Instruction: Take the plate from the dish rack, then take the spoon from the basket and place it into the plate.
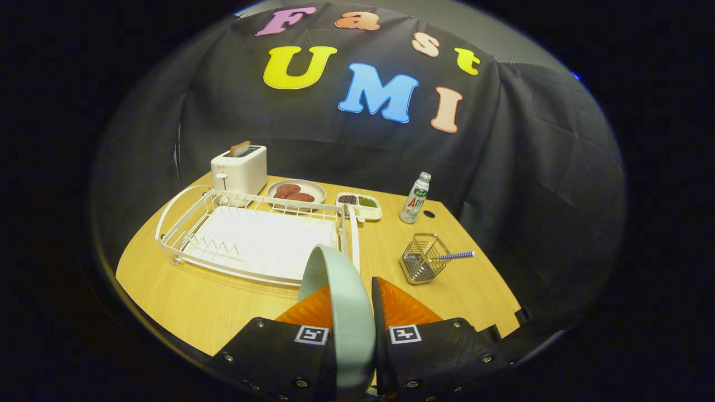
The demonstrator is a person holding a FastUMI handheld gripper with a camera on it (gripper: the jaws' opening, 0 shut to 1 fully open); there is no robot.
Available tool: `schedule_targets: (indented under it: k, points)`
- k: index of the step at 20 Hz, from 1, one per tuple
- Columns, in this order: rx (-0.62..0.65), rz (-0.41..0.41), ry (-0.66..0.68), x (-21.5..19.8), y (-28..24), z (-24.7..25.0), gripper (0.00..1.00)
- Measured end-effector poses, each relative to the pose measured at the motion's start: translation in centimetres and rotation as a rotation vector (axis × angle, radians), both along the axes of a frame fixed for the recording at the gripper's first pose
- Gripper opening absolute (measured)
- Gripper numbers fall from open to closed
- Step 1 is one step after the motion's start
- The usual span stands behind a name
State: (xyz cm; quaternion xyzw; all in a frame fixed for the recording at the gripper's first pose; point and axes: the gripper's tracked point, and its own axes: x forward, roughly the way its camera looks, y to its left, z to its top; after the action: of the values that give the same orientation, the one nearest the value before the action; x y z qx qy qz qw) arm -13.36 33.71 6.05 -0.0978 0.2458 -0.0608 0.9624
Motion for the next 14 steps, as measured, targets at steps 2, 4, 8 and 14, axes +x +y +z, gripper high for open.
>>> schedule_targets:
  k: [2, 4, 8, 14]
  points:
    - [0.05, -0.006, 0.016, -0.3, -0.5, -1.2, 0.26]
    - [0.124, -0.014, 0.03, -0.2, -0.4, -2.5, 0.25]
    - [0.226, 0.008, 0.066, 0.0, 0.3, -4.5, 0.26]
    - [0.412, 0.073, 0.123, 1.2, 3.1, -7.2, 0.26]
